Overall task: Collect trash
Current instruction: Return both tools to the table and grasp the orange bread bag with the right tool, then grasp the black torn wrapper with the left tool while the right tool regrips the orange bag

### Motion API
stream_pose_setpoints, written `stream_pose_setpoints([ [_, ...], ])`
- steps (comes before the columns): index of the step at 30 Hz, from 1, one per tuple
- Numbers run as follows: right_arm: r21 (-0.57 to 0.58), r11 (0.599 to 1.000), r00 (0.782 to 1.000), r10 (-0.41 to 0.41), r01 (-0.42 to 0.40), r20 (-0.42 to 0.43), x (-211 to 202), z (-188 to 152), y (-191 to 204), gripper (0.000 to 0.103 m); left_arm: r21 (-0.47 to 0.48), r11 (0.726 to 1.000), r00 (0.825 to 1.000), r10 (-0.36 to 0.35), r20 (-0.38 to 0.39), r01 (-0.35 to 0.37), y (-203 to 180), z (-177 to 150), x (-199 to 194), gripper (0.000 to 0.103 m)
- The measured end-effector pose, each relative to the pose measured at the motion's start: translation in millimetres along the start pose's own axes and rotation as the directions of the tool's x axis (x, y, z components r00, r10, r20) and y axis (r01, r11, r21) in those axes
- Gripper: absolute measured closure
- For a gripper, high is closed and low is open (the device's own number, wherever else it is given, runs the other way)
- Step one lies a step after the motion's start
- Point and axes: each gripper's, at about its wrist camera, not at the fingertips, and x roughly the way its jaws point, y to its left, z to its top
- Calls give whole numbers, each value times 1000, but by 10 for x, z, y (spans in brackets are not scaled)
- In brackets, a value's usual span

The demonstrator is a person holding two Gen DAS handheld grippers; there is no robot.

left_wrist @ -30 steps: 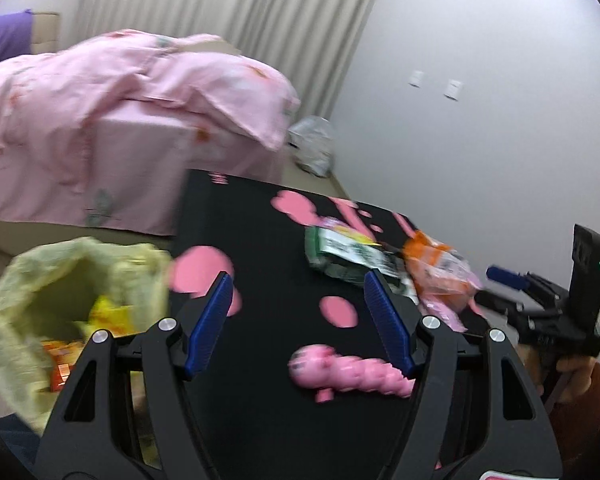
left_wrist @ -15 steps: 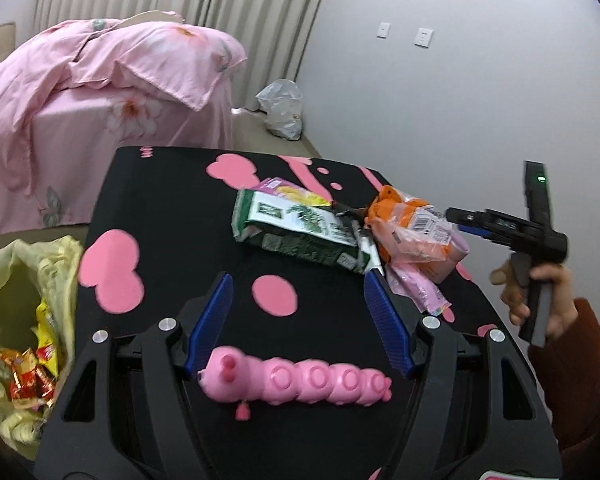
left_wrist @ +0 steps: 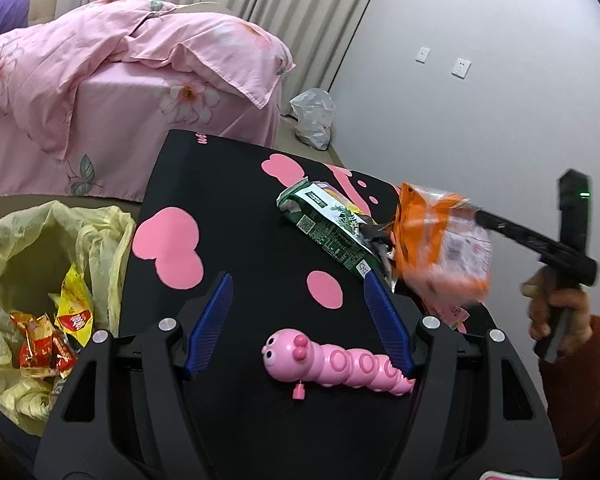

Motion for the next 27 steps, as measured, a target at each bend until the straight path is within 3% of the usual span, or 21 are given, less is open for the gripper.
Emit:
stream_pose_setpoints([
  [8, -31, 980, 978, 200, -199, 64, -460, 154, 565, 94, -26, 999, 999, -19, 40, 20, 91, 5, -194, 39],
  [10, 0, 962, 962, 273, -273, 33, -416, 101, 651, 94, -32, 999, 998, -21, 60, 23, 119, 15, -280, 39],
  [16, 66, 929, 926, 369, -364, -85, 1, -239, 880, 93, -21, 999, 995, -35, 90, 37, 184, 12, -512, 39],
  [19, 57, 936, 926, 352, -347, -135, 161, -405, 978, 94, 2, 999, 996, -43, 73, 43, 165, -18, -511, 39],
  [23, -14, 957, 944, 282, -288, -170, 222, -520, 1069, 92, 14, 998, 997, -57, 47, 56, 113, -6, -399, 39],
  [26, -49, 969, 963, 232, -240, -139, 143, -546, 987, 89, 42, 996, 996, -84, 29, 82, -8, 81, -259, 39],
  [27, -56, 972, 968, 220, -228, -123, 95, -553, 935, 84, 68, 994, 996, -89, 26, 87, -69, 118, -206, 39],
])
